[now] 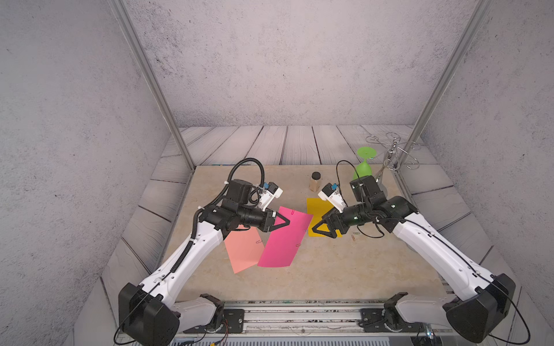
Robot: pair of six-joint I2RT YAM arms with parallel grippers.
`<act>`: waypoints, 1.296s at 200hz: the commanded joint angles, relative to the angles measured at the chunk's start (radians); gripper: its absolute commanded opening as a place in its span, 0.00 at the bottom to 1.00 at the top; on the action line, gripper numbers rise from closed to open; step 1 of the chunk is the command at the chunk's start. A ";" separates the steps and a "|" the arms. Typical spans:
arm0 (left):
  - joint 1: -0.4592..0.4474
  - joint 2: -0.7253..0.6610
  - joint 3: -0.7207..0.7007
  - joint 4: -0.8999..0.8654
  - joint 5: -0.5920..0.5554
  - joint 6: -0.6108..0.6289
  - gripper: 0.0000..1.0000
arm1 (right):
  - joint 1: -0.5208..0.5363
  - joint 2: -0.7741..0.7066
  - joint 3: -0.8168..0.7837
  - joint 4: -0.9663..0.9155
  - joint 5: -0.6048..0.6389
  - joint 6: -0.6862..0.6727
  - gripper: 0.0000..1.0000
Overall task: Unclip the paperclips from the documents
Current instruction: Pick up the document from the center of the board, then remove the paper clip from the document.
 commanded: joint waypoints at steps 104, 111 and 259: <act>-0.025 0.120 0.147 -0.242 0.090 0.289 0.00 | 0.003 0.189 0.134 0.139 -0.377 -0.060 0.64; -0.026 0.124 0.150 -0.242 0.090 0.293 0.00 | 0.005 0.194 0.131 0.149 -0.385 -0.055 0.61; -0.029 0.151 0.175 -0.263 0.129 0.321 0.00 | 0.037 0.244 0.118 0.198 -0.422 -0.026 0.27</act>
